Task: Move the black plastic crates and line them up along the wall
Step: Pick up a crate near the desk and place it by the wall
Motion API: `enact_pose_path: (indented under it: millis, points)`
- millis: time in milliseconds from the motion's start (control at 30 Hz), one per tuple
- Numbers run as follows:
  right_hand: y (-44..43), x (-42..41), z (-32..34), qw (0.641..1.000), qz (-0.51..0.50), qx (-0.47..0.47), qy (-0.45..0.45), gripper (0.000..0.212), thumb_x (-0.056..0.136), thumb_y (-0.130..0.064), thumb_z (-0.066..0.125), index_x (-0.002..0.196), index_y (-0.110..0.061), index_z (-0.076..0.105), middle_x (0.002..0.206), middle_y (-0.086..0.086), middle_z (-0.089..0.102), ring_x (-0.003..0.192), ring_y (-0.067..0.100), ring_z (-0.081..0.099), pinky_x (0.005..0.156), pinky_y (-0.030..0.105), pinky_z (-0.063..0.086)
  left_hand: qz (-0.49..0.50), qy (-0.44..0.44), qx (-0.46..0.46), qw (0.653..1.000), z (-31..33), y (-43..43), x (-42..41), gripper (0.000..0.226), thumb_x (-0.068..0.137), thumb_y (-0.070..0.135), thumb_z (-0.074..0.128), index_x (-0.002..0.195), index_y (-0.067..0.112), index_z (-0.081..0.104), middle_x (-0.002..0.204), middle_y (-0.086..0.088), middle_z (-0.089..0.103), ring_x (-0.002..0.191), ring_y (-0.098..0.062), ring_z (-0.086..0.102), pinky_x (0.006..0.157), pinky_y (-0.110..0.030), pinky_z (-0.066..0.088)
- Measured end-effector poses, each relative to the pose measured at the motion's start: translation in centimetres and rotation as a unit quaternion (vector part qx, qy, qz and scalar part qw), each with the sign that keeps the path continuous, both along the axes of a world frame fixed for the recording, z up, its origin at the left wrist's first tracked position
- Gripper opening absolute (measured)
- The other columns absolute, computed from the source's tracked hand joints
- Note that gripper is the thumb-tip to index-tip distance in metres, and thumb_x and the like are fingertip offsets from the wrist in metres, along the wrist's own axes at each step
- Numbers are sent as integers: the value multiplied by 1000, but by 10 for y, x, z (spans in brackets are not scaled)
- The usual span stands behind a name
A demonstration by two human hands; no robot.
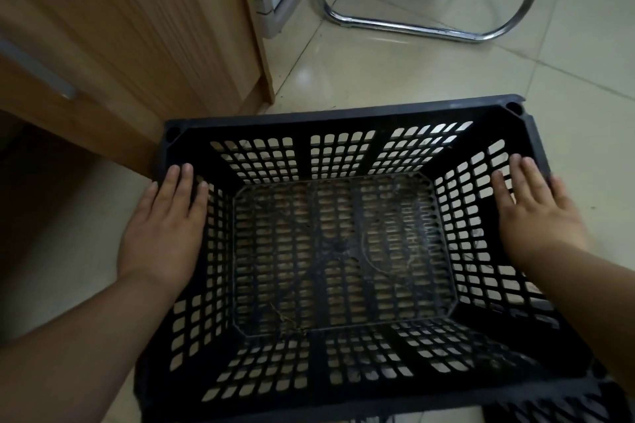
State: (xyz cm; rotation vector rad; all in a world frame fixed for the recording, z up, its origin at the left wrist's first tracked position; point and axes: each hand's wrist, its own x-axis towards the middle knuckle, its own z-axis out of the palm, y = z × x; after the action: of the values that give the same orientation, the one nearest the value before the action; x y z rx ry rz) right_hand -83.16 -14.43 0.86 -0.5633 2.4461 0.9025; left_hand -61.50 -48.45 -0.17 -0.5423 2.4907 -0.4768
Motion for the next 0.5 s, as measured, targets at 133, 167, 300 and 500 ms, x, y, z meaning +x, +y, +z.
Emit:
enact_pose_path:
  millis: [133,167,300,500]
  points:
    - [-5,22,10,1000,-6,-2,-21,65,93,-12,18,130,-12,-35,136,12,-46,111,22,-54,74,37,-45,9,-17,5,1000,15,-3,24,88,89,12,44,138,9,-29,146,-15,-37,135,-24,-33,83,-33,-41]
    - [-6,30,13,1000,-5,-4,-25,65,93,-12,18,129,-12,-35,136,12,-46,109,23,-54,73,37,-46,8,-21,6,1000,21,-5,34,86,90,12,42,139,9,-29,143,-14,-40,132,-23,-36,84,-33,-41]
    - [-10,71,31,999,3,-11,-37,66,91,-9,17,127,-14,-38,130,14,-54,101,22,-62,72,38,-46,23,-42,9,999,43,-12,81,88,89,15,44,141,11,-26,140,-14,-42,119,-24,-52,81,-32,-46]
    - [-5,131,61,999,20,-31,-32,69,90,-7,18,124,-12,-41,123,17,-57,100,27,-62,79,44,-44,56,-97,-2,994,84,-4,146,116,77,24,68,139,12,-30,138,-16,-43,127,-25,-41,73,-35,-50]
